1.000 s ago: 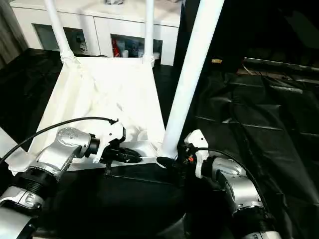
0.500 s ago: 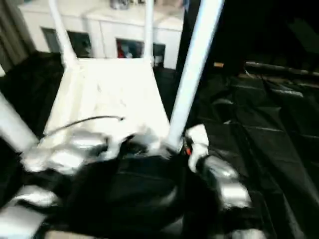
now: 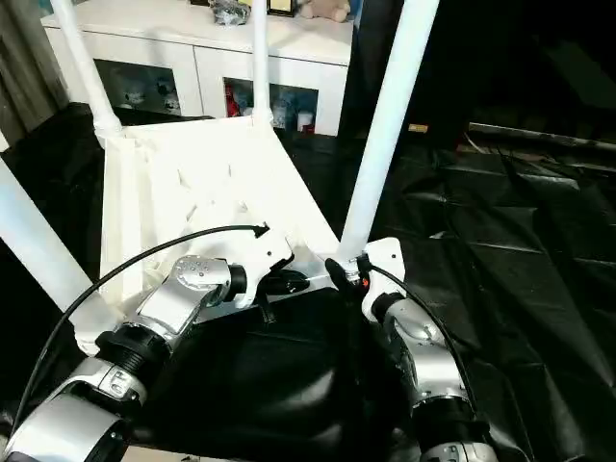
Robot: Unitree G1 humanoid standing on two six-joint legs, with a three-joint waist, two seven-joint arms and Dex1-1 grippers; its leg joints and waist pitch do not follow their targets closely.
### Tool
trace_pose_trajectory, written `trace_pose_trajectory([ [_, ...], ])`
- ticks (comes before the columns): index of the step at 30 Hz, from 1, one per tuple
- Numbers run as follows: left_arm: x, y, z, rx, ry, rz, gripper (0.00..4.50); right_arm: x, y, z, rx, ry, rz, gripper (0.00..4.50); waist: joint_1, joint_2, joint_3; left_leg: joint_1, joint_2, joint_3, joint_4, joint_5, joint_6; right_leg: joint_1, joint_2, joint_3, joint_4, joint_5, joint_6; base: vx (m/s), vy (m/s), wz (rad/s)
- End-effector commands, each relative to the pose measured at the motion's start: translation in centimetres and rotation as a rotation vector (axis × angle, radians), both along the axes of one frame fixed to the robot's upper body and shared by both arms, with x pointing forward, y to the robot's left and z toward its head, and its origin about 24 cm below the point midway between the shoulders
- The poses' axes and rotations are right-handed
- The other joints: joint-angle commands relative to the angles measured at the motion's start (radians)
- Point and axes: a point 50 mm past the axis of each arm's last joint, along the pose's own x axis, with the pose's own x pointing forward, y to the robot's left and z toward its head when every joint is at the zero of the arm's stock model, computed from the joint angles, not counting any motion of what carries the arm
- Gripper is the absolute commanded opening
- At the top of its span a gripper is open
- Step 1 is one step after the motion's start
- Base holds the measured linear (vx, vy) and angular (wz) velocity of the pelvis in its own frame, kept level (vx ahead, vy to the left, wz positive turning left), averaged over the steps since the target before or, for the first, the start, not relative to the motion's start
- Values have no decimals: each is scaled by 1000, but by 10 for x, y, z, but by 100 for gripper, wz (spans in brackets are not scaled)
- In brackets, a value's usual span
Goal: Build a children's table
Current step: Rotate leg to tighten
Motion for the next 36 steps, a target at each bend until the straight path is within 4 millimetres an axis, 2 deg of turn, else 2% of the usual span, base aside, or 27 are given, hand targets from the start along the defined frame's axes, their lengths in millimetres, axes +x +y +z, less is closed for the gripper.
trace_pose_trajectory([
  [1,-14,-16,-13,23,64,-95,0,-6,32,6,60,-8,229,357,-8,0,-32,13,37,-30,-82,-452,2,7,-50,26,-100,-514,-105,0,0,0],
  [6,-18,2,-14,53,124,-182,0,-11,12,14,0,-12,366,361,-4,-1,-37,4,40,-25,-82,-381,16,18,-51,31,-86,-401,-136,0,0,0],
  [7,-21,10,-13,64,148,-232,0,-14,5,17,-17,-12,413,361,0,-1,-39,3,42,-22,-79,-334,26,25,-49,31,-76,-310,-163,53,-13,2],
  [8,-24,17,-12,75,165,-269,0,-15,0,19,-28,-10,446,361,-3,-1,-41,1,42,-20,-77,-319,34,25,-48,32,-71,-276,-175,53,-13,2],
  [9,-25,25,-10,92,179,-296,0,-18,-7,22,-41,-7,476,361,-2,-3,-42,-1,43,-22,-77,-297,38,31,-48,31,-66,-242,-184,66,-14,0],
  [12,-22,32,-9,101,171,-282,0,-19,-13,25,-49,-6,495,361,-2,-2,-50,0,39,-13,-63,-195,71,35,-44,30,-45,-64,-241,73,-15,1],
  [14,-20,35,-8,104,160,-268,0,-20,-16,26,-48,-1,508,361,10,-2,-53,5,40,-8,-55,-122,103,35,-42,30,-33,41,-276,0,0,0],
  [15,-19,37,-7,104,156,-265,0,-21,-17,26,-50,1,515,361,11,-5,-52,4,40,-7,-54,-116,107,35,-41,29,-32,50,-281,0,0,0],
  [17,-20,38,-6,103,154,-269,0,-22,-19,26,-50,6,529,361,10,-5,-48,1,41,-9,-57,-138,104,37,-43,28,-36,7,-281,0,0,0],
  [18,-20,38,-6,102,148,-271,0,-22,-19,26,-51,7,532,361,9,-5,-46,3,43,-10,-60,-178,87,36,-46,29,-42,-66,-270,0,0,0],
  [20,-19,37,-5,96,141,-252,0,-22,-18,25,-53,13,542,361,8,-3,-44,6,45,-11,-64,-211,68,34,-47,29,-48,-125,-255,0,0,0],
  [21,-18,35,-6,89,138,-225,28,-23,-18,25,-56,17,550,363,8,-4,-43,6,45,-11,-65,-217,62,33,-47,29,-49,-139,-251,0,0,0],
  [23,-17,34,-6,82,139,-212,56,-23,-16,24,-55,19,555,364,9,-4,-41,9,45,-10,-65,-239,48,29,-47,31,-53,-171,-241,0,0,0],
  [24,-17,34,-6,81,139,-211,56,-23,-15,24,-55,19,556,364,10,-5,-42,9,45,-10,-65,-238,46,31,-47,31,-53,-172,-239,0,0,0],
  [27,-18,33,-7,88,128,-220,97,-24,-14,24,-54,19,556,364,8,-2,-45,4,43,-12,-64,-211,49,34,-46,31,-50,-136,-232,0,0,0],
  [29,-17,34,-9,104,118,-214,97,-25,-13,24,-49,18,558,364,7,-2,-46,3,42,-12,-62,-200,55,35,-44,30,-48,-109,-234,0,0,0],
  [34,-17,35,-10,110,130,-219,97,-25,-13,23,-50,19,559,364,8,-2,-46,4,42,-11,-63,-204,55,36,-46,30,-47,-115,-242,0,0,0],
  [36,-18,37,-10,123,144,-223,68,-25,-12,22,-60,22,562,364,9,0,-45,5,43,-12,-64,-209,52,36,-46,30,-48,-122,-241,0,0,0],
])
